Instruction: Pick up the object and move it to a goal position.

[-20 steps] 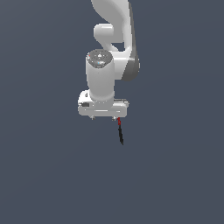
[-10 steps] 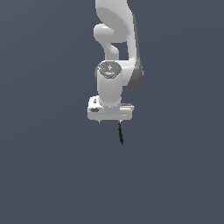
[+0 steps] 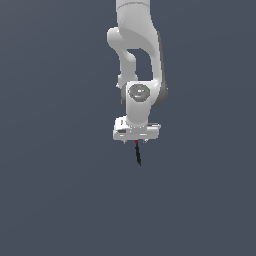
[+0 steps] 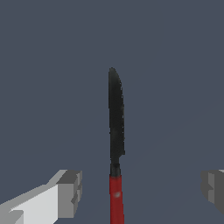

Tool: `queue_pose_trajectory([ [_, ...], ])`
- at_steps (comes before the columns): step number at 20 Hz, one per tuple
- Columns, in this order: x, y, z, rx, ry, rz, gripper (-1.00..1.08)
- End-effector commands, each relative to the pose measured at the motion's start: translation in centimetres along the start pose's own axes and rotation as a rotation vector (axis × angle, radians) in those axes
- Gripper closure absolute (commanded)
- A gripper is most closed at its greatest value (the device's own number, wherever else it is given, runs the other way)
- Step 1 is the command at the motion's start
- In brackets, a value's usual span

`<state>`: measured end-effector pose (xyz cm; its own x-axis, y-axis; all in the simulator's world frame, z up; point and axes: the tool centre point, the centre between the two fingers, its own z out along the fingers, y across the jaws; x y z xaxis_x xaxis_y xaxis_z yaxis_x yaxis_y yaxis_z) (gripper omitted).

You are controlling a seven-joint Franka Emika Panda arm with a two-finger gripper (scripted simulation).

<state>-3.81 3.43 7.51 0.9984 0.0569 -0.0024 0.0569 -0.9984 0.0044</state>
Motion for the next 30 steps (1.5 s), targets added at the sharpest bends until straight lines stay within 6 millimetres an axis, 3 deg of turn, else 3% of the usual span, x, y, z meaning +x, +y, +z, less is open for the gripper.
queue_pose_trajectory([
  [1, -0.4, -0.7, 0.9, 0.002, 0.002, -0.008, -0.92],
  [11, -0.9, -1.3, 1.9, 0.004, 0.001, -0.016, -0.92],
  [21, -1.0, -1.4, 6.0, 0.004, 0.002, -0.016, -0.92],
  [26, -0.9, -1.4, 6.7, 0.004, 0.002, -0.017, -0.92],
  [27, -0.9, -1.4, 6.7, 0.004, 0.002, -0.017, 1.08],
  [30, -0.9, -1.4, 6.7, 0.004, 0.002, -0.017, 1.08],
])
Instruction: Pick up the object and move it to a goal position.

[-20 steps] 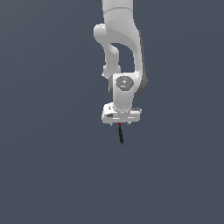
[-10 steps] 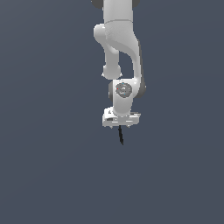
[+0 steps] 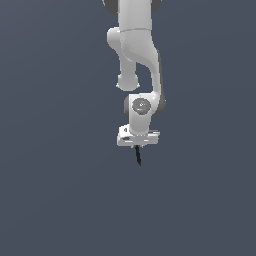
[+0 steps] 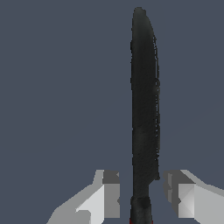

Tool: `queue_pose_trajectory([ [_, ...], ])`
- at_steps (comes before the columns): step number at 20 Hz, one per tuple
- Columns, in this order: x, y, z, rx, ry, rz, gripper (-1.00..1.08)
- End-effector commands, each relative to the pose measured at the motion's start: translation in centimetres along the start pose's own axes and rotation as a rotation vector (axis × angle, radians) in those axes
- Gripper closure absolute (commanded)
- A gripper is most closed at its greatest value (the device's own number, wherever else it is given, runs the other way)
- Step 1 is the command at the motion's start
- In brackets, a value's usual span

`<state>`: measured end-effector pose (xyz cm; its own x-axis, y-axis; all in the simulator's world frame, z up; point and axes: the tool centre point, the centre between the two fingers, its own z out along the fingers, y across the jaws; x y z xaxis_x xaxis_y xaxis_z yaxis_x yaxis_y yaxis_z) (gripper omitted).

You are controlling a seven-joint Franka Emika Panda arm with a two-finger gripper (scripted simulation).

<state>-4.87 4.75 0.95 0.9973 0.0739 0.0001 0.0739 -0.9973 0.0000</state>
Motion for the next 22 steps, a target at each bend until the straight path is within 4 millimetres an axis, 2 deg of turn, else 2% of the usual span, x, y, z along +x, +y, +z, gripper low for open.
queue_pose_trajectory([
  [1, 0.0, 0.0, 0.2, 0.0, 0.0, 0.001, 1.08],
  [9, 0.0, -0.1, -0.1, 0.0, 0.001, -0.001, 1.08],
  [13, 0.1, -0.3, -1.0, 0.0, 0.001, -0.001, 1.08],
  [17, 0.2, -0.7, -2.8, 0.0, 0.001, -0.001, 1.08],
  [22, 0.4, -1.4, -6.4, 0.0, 0.001, -0.001, 1.08],
])
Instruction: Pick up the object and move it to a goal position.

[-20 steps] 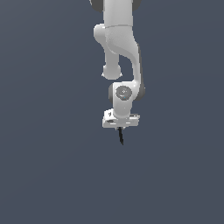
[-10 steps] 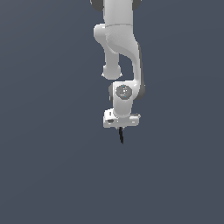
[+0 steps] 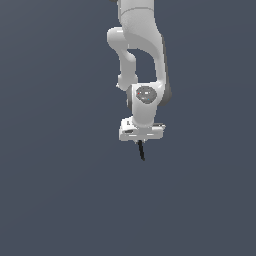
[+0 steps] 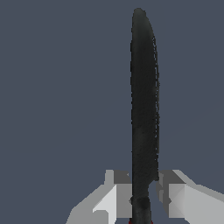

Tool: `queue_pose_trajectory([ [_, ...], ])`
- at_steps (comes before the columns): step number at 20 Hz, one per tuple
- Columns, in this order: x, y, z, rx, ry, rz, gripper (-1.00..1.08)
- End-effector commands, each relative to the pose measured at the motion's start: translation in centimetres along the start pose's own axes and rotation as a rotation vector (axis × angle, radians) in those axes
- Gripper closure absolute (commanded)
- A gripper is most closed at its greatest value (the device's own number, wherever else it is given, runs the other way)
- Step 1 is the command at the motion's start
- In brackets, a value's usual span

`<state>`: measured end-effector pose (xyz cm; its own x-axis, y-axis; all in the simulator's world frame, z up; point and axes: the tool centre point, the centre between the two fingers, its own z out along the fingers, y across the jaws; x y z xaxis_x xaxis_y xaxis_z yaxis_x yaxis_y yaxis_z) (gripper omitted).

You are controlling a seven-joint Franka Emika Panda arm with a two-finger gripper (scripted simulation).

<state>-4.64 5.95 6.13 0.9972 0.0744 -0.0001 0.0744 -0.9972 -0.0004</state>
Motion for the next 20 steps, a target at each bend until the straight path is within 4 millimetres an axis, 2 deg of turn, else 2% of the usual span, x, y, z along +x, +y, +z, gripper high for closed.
queue_pose_trajectory([
  [1, 0.1, -0.5, -2.1, 0.0, 0.001, 0.0, 1.08],
  [20, 1.7, -4.8, -22.6, -0.001, 0.001, 0.0, 1.08],
])
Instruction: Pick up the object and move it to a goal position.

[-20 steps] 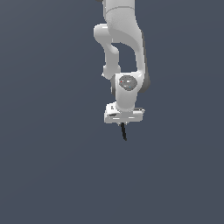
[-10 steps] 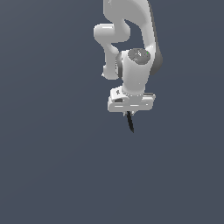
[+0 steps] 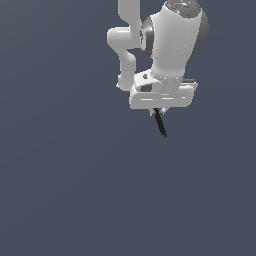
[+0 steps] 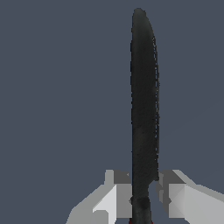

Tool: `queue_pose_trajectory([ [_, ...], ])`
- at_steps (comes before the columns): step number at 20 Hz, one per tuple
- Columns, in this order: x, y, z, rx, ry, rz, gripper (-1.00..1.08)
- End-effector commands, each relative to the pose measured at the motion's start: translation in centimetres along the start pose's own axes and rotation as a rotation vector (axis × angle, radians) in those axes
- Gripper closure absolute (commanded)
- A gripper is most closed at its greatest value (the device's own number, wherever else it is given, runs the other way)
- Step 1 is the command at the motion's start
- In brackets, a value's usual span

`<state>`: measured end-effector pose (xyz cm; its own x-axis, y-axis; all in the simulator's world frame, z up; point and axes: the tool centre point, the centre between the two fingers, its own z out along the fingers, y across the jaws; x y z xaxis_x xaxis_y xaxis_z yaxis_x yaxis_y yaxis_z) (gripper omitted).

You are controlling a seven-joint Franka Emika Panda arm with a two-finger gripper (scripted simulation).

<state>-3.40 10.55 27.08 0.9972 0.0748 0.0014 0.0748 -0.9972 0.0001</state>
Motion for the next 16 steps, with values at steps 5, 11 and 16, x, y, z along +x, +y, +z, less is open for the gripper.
queue_pose_trajectory([
  [5, 0.6, -1.4, -6.6, 0.0, -0.001, 0.001, 1.08],
  [11, 1.2, -2.4, -11.1, 0.0, -0.001, 0.001, 1.08],
  [16, 1.6, -2.8, -13.3, 0.0, -0.001, 0.002, 1.08],
])
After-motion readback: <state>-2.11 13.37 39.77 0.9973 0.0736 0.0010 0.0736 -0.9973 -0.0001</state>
